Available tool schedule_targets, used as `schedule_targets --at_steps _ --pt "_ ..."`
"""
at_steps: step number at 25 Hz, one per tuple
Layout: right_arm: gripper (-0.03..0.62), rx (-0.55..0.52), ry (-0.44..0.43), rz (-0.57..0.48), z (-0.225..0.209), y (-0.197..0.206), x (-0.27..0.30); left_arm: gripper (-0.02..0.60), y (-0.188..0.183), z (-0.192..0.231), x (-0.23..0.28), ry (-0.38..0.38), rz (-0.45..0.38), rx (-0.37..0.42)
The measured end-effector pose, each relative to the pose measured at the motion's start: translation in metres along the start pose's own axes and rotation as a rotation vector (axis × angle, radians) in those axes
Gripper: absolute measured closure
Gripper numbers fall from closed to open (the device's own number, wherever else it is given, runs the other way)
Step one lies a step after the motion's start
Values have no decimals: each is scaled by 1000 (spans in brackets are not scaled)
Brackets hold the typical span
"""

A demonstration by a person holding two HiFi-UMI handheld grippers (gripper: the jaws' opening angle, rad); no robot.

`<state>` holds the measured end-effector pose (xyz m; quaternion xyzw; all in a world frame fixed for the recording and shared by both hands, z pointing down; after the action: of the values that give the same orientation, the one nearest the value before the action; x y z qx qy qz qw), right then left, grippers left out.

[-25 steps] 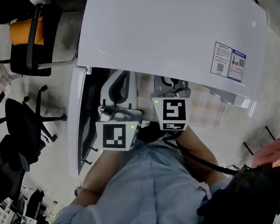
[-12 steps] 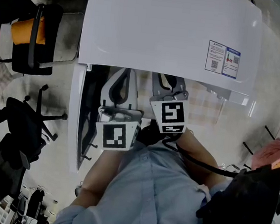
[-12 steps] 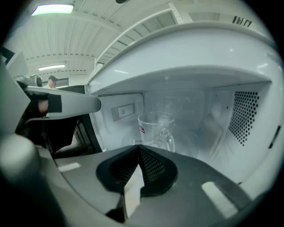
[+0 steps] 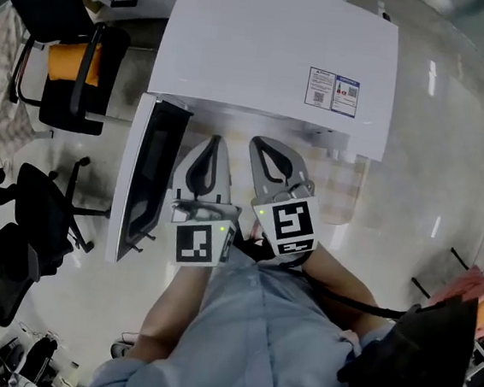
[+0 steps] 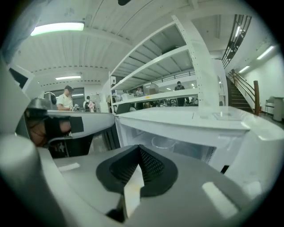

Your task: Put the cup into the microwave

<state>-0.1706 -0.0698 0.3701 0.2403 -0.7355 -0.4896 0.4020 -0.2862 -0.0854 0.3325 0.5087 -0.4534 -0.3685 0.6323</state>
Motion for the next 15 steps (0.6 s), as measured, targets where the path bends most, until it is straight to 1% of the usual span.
schedule_targets --at_steps 4,7,11,15 --pt "592 -46 -63 -79 8 -30 -23 574 -23 -13 -21 -65 -24 -17" --pt "592 -88 -98 -139 13 -51 -39 574 -41 -24 -33 -94 -64 2" --pt "592 -123 -121 -185 19 -68 -62 575 -60 -39 -51 -113 -118 30" --pt "592 -155 -128 -228 18 -80 -76 574 -72 -44 -67 -158 -157 49"
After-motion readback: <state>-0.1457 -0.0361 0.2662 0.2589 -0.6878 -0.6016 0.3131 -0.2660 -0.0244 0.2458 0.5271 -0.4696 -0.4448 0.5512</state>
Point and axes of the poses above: the fingertips, and each gripper's own axes: x forward along the fingers, z to its left, y out of its underside, the point moved 7 cm from there along -x, backward along the fingers, and after that the axes turned 12 degrees about -y, right-handed, at the moved point
